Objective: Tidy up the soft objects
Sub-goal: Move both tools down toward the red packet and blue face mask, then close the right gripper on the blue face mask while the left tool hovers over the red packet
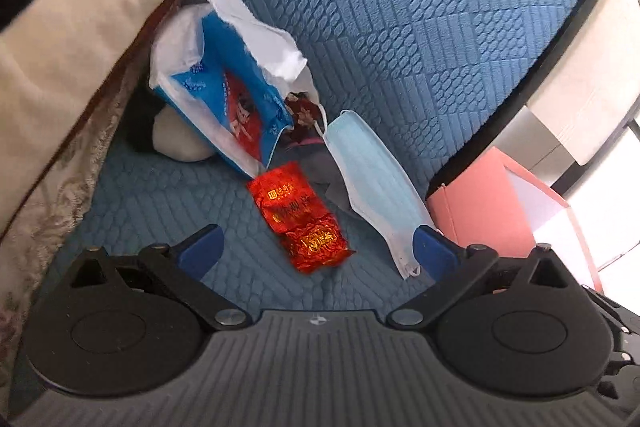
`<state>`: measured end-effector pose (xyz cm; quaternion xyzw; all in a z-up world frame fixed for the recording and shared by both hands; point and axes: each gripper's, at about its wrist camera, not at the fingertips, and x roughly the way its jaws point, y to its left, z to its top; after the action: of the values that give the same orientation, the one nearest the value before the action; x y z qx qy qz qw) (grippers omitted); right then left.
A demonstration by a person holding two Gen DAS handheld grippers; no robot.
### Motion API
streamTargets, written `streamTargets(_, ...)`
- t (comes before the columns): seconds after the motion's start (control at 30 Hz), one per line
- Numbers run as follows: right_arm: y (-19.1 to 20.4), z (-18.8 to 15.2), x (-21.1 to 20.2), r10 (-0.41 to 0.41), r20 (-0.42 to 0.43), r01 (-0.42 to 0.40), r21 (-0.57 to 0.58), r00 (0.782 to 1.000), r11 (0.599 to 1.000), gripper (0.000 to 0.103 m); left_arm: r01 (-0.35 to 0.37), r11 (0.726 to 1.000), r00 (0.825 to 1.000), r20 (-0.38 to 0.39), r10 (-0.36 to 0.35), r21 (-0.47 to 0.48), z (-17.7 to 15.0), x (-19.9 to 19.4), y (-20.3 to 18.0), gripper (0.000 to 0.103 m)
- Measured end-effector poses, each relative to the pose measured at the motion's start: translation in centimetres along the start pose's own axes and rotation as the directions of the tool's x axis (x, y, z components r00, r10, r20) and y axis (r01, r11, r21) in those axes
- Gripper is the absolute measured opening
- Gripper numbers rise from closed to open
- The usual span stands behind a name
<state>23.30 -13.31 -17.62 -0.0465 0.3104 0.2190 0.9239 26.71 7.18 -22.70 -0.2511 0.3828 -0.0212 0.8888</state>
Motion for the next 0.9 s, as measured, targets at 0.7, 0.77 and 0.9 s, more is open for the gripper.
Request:
streamTargets(0.7,-3.2,3.6,7.5,0.022,-0.045,-0.016,0.122,0.999,0.992,0.073,0.002,0.989,0.994,-0.108,-0.018,-0.147,0.7,6.9,3.3,0.091)
streamTargets(0.77,-3.6,4.0,8.6,0.021,-0.067,-0.012,0.126,0.998,0.992,0.073,0.011,0.993,0.993,-0.114,-0.024,-0.117,0.5,7.5,2.7,0.091)
streamTargets(0.9,-4.4,5.0,10.6,-0.01,-0.088,0.019,0.1,0.996,0.995,0.074,-0.003,0.997,0.995,-0.104,-0.005,-0.072,0.4,8.2,1.9,0.09)
